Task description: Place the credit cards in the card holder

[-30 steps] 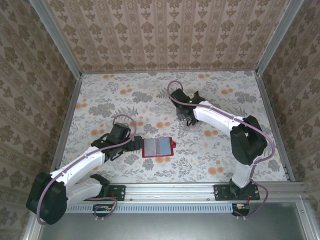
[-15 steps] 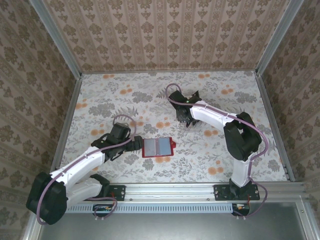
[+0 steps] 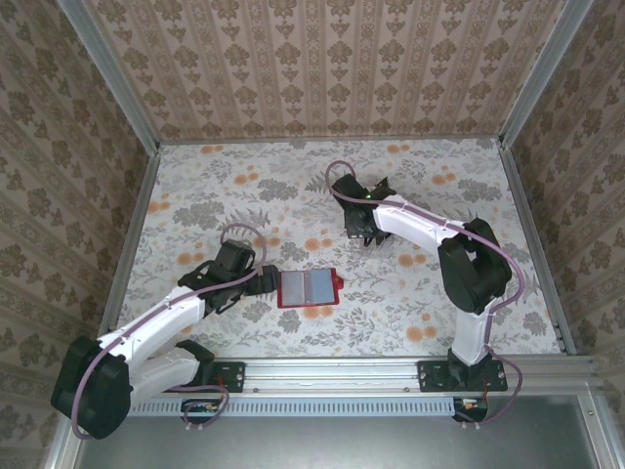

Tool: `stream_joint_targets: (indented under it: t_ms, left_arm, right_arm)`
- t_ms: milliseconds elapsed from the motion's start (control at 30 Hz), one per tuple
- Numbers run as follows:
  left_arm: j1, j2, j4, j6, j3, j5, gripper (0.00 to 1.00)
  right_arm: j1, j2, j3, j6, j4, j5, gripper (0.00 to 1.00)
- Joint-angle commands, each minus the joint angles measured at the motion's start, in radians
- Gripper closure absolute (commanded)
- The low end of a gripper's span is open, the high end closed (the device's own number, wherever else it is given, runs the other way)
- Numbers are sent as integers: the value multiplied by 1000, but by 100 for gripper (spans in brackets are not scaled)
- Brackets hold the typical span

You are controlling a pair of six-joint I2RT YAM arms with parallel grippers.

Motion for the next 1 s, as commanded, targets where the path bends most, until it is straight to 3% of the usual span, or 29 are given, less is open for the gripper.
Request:
stream_joint_targets:
  t_ms: [0, 467, 767, 967]
  left_arm:
    - [-4, -5, 5, 15, 1, 3, 0]
    - [-4, -8, 5, 11, 1, 1, 0]
    - [-5, -7, 5, 13, 3, 0, 0]
    - [-5, -2, 0, 19, 7, 0, 0]
  right_arm:
    - [-10, -16, -11, 4, 8, -22, 87]
    - [-34, -16, -48, 21, 48, -94, 87]
    - [-48, -64, -50, 17, 62, -123, 100]
    - [-52, -155, -45, 9, 70, -140, 100]
